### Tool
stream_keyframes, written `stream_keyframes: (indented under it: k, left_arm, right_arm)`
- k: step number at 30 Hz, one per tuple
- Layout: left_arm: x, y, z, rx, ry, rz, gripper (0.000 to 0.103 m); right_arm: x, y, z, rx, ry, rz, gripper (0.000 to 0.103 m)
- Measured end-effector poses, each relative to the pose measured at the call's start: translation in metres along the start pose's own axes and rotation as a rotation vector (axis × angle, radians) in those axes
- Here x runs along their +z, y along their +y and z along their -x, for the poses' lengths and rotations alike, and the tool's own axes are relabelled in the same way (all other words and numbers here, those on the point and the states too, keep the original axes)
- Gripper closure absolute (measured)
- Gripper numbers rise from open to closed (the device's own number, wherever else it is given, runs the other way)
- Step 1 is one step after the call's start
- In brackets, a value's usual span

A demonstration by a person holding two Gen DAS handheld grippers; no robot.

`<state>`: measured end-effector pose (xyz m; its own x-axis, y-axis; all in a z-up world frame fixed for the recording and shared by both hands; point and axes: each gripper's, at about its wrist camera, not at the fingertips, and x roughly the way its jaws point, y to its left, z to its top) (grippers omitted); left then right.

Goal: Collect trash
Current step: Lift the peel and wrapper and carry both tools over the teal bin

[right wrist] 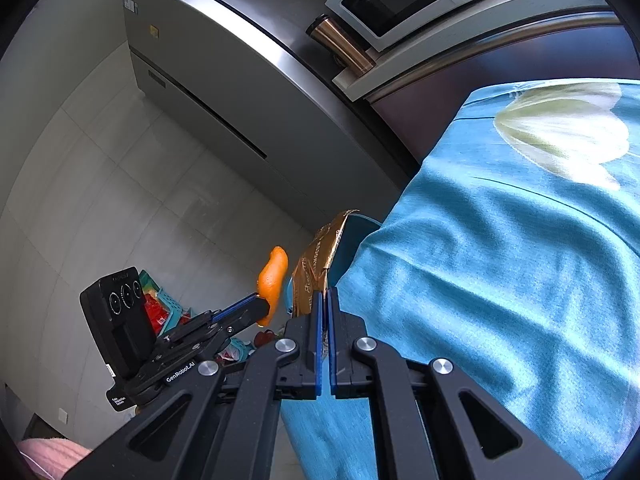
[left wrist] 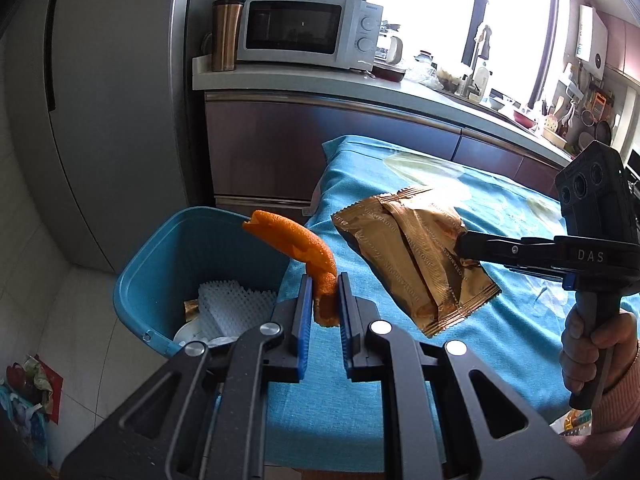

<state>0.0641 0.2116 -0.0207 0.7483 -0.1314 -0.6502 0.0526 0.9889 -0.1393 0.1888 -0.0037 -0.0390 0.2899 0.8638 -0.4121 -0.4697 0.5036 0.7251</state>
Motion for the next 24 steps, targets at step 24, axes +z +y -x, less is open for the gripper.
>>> stream_keyframes:
  k: [24]
  left_arm:
    - [0.004,0.019,-0.007,0.053,0.005,0.01,0.09]
  right_arm:
    - [0.011,0.01,-0.032,0.018,0.041,0.002,0.101]
